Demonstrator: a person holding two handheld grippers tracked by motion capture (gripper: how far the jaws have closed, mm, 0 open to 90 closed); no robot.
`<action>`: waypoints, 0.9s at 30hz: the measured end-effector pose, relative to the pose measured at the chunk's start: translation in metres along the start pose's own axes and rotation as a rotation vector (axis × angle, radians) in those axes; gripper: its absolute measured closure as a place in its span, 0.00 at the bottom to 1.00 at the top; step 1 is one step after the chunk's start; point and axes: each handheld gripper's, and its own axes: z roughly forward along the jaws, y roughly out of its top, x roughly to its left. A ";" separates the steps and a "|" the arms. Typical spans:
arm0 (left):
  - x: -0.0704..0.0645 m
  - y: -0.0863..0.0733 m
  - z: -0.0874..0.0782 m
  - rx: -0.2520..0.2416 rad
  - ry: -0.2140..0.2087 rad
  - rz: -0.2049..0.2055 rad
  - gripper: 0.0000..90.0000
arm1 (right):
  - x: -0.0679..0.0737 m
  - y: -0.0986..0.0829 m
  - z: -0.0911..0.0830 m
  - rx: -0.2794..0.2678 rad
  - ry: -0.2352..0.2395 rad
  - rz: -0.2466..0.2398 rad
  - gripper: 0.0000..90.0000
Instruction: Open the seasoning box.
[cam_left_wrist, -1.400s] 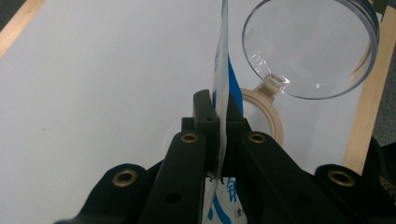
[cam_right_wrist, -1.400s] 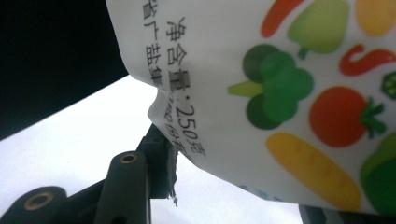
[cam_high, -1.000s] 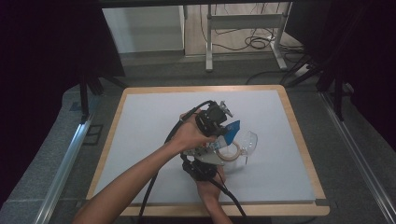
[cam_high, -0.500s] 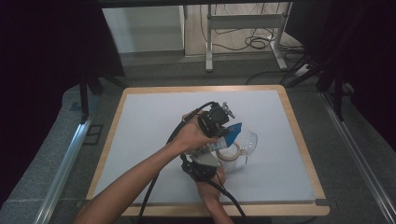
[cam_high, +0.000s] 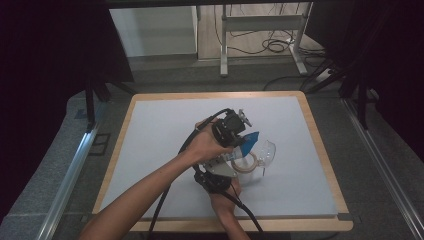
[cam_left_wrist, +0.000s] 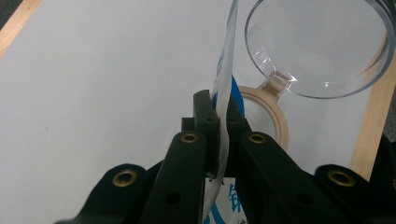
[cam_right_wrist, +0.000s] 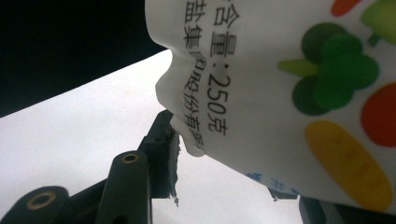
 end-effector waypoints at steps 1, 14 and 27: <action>0.000 0.000 0.000 0.000 0.000 0.000 1.00 | 0.000 0.000 0.000 -0.001 -0.001 0.002 0.59; -0.001 0.001 -0.003 -0.004 0.005 0.003 1.00 | 0.001 0.002 0.000 -0.003 0.004 0.014 0.59; 0.001 -0.001 -0.007 -0.019 -0.002 -0.005 1.00 | -0.002 -0.003 0.002 0.009 0.006 0.033 0.59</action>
